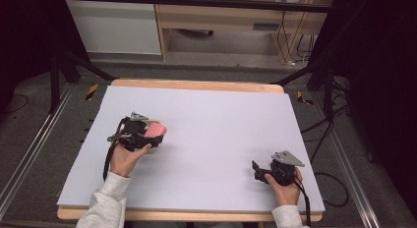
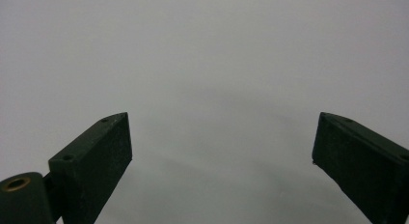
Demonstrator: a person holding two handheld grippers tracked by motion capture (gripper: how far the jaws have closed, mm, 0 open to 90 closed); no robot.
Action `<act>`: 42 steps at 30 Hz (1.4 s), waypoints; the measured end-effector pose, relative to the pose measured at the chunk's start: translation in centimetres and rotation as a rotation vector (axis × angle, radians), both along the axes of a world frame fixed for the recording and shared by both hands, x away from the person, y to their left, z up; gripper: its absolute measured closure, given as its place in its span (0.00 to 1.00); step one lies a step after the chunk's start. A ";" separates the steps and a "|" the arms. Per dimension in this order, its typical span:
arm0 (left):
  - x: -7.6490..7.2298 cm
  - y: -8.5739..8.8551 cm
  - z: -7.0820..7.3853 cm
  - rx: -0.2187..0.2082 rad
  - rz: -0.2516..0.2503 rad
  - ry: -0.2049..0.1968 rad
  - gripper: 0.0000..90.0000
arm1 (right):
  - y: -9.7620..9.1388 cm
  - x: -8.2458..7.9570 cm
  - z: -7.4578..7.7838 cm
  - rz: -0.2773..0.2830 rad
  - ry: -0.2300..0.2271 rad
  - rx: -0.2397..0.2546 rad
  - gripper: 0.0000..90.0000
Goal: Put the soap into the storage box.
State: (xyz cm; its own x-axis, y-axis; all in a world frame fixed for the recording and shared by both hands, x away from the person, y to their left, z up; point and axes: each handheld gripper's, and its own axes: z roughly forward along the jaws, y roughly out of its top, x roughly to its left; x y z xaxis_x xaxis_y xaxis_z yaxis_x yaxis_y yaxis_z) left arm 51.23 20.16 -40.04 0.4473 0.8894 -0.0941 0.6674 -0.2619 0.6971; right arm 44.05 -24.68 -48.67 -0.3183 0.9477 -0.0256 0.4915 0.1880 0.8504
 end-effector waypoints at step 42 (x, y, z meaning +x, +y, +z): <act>3.2 2.7 -2.5 0.023 0.121 0.030 0.41 | 0.0 0.1 0.0 0.002 0.011 0.002 0.08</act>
